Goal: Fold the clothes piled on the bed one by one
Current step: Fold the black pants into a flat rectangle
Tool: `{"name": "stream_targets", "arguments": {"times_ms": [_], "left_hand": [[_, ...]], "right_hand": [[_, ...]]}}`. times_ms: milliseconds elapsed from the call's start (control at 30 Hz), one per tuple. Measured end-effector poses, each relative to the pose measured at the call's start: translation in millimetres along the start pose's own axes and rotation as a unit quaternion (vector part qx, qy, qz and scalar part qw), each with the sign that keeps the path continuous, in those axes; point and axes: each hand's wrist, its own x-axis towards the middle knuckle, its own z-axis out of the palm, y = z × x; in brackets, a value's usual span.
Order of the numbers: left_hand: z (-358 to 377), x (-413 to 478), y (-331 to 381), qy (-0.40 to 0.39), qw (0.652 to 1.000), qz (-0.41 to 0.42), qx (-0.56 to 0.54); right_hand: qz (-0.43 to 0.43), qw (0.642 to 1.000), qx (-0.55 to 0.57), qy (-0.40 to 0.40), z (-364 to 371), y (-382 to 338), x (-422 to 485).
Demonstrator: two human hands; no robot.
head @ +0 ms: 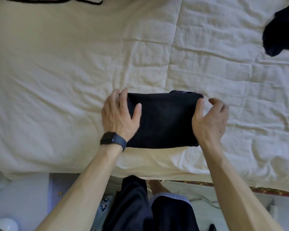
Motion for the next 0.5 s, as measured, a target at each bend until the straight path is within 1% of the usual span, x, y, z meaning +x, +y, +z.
{"name": "stream_targets", "arguments": {"times_ms": [33,67,100,133,167,200,267,300,400,500], "left_hand": [[0,-11,9,0.011,0.999,0.053,-0.008],[2,-23,19,-0.005,0.995,0.095,-0.015],[7,-35,30,-0.040,0.991,0.127,-0.014],[14,-45,39,-0.078,0.985,0.153,-0.003],[22,-52,46,-0.106,0.979,0.172,0.015],[31,-53,48,-0.126,0.975,0.182,0.033],[49,-49,38,-0.155,0.970,0.175,0.062],[57,-45,29,-0.164,0.970,0.163,0.073],[75,-40,8,-0.176,0.975,0.113,0.075],[85,-43,5,-0.147,0.983,0.089,0.064]], "right_hand": [[-0.052,0.998,-0.005,0.030,0,-1,-13],[-0.115,0.992,-0.020,0.049,1,-4,-25],[-0.188,0.980,-0.042,0.052,6,-7,-34],[-0.253,0.964,-0.070,0.037,12,-8,-40],[-0.291,0.952,-0.099,0.004,19,-8,-40],[-0.296,0.946,-0.127,-0.037,25,-7,-36],[-0.270,0.944,-0.164,-0.098,37,4,-21],[-0.273,0.940,-0.175,-0.107,42,10,-14],[-0.330,0.918,-0.194,-0.102,57,24,1],[-0.331,0.920,-0.191,-0.087,68,33,3]]}}
